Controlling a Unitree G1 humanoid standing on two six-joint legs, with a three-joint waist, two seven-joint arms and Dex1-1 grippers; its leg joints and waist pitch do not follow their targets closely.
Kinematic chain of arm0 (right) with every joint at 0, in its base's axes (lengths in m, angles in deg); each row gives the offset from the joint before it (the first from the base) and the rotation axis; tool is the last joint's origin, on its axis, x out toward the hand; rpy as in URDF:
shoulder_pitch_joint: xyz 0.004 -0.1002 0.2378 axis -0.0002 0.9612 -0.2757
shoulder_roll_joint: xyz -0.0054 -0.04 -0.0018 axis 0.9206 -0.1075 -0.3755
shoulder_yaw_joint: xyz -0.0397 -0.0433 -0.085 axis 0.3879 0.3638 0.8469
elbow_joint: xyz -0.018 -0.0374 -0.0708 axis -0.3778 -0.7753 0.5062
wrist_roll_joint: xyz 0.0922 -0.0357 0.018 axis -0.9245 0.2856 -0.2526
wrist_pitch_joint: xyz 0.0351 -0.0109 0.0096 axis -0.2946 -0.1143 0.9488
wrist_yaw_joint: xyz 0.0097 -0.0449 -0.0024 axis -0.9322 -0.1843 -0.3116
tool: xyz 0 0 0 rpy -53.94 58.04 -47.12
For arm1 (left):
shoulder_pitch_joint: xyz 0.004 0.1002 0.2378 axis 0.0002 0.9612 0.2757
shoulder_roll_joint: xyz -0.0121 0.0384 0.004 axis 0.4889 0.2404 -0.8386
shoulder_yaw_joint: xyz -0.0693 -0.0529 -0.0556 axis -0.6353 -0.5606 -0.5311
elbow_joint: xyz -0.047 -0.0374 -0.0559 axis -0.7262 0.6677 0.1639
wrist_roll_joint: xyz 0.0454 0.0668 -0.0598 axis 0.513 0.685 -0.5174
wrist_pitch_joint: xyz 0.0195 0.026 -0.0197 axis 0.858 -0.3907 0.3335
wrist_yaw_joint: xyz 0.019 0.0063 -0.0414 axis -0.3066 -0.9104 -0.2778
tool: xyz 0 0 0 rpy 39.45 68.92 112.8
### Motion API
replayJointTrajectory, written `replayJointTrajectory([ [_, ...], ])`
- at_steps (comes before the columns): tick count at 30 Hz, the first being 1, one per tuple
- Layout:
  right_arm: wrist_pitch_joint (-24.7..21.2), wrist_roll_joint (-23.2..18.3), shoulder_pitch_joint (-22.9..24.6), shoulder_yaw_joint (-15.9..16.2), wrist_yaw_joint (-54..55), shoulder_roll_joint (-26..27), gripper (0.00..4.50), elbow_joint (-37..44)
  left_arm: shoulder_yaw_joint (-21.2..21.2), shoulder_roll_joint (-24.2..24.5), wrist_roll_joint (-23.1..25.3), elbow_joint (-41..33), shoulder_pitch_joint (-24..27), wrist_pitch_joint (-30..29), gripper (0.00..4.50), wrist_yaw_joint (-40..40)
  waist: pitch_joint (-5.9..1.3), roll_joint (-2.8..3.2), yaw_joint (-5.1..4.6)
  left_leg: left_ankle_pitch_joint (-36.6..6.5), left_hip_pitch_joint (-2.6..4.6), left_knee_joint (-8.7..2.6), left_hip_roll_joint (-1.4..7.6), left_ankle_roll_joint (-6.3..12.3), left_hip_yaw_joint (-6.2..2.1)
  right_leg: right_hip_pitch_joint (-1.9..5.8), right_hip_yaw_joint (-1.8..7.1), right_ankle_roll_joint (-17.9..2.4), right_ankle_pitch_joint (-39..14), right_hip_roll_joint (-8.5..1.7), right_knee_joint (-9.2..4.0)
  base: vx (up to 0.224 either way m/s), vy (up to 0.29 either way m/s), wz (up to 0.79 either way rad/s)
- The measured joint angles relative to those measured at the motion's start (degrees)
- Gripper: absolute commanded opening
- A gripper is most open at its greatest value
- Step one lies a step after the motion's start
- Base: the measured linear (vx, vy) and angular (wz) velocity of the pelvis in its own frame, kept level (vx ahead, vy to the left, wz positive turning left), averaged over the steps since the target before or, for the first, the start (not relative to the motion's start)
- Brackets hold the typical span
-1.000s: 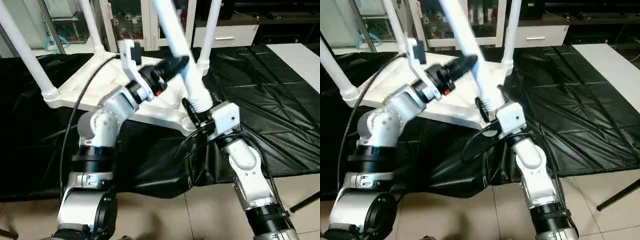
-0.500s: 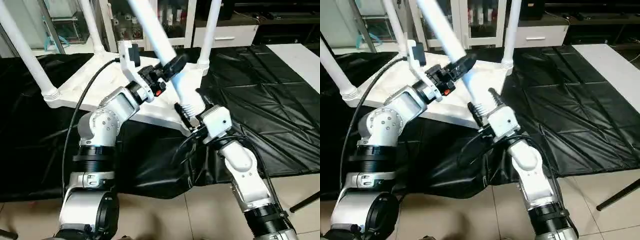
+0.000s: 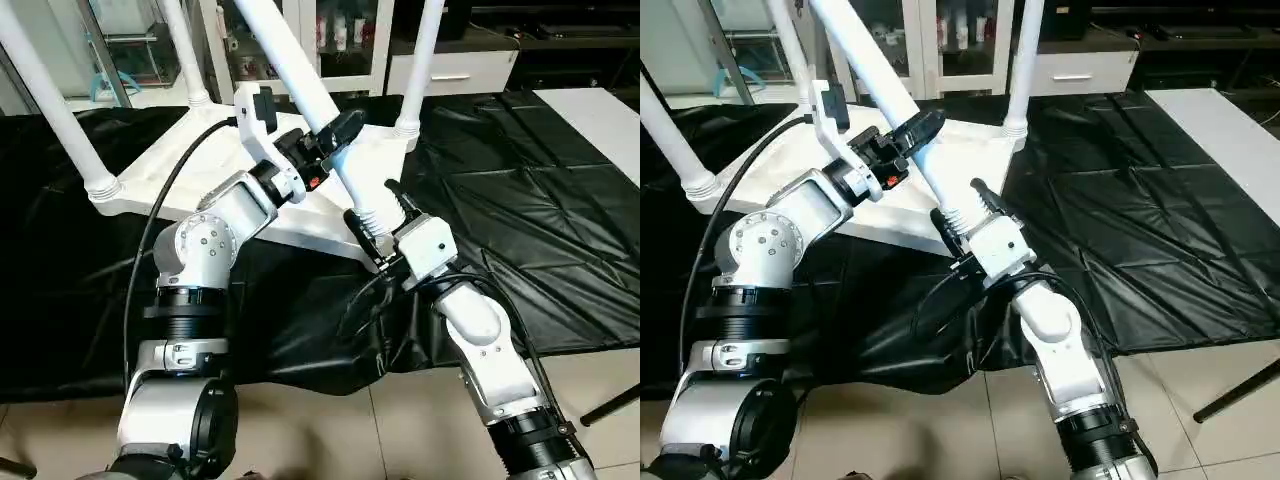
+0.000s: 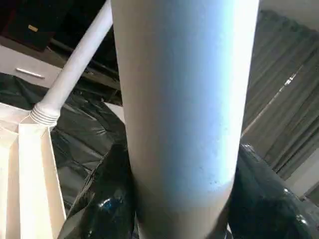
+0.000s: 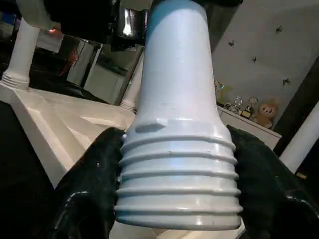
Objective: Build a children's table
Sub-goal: Pick table leg
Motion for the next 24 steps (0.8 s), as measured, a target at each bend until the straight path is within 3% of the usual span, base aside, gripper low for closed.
replayJointTrajectory([
  [13,1.1,-0.9,0.4,-0.3,-0.1,-0.3,4.32,1.9,-2.5,1.8,-0.4,0.6,-0.8,0.8,1.97,-1.6,0.0,0.0,0.08,0.0,-0.01,0.0,0.0,0.0,-0.05,0.0,-0.03,0.0,0.0,0.0,0.01,0.0,0.0,0.0],
  [18,2.3,-5.6,0.8,-7.5,4.7,0.8,4.32,5.8,-3.0,3.1,-0.8,0.6,-1.0,1.3,1.97,-1.2,0.0,0.0,0.3,0.0,0.0,0.0,-0.04,0.0,-0.07,0.04,-0.01,0.0,0.0,-0.01,-0.01,0.0,0.0,0.0],
  [20,0.5,-8.5,0.8,-11.1,6.1,0.7,4.32,6.0,-3.5,3.8,-0.9,0.6,-1.0,1.3,1.97,-0.8,0.0,0.0,0.28,0.0,0.03,0.01,-0.05,0.01,-0.07,0.06,0.0,0.0,0.0,-0.01,0.0,0.0,0.0,0.0],
  [24,-1.8,-11.1,0.8,-13.7,6.7,-0.5,4.32,5.9,-3.7,4.1,-0.9,0.8,-1.1,1.4,1.96,-0.1,-0.02,0.03,0.05,0.0,0.03,0.01,-0.04,0.01,-0.08,0.04,-0.02,0.0,0.0,0.0,0.02,0.0,0.0,0.0],
])
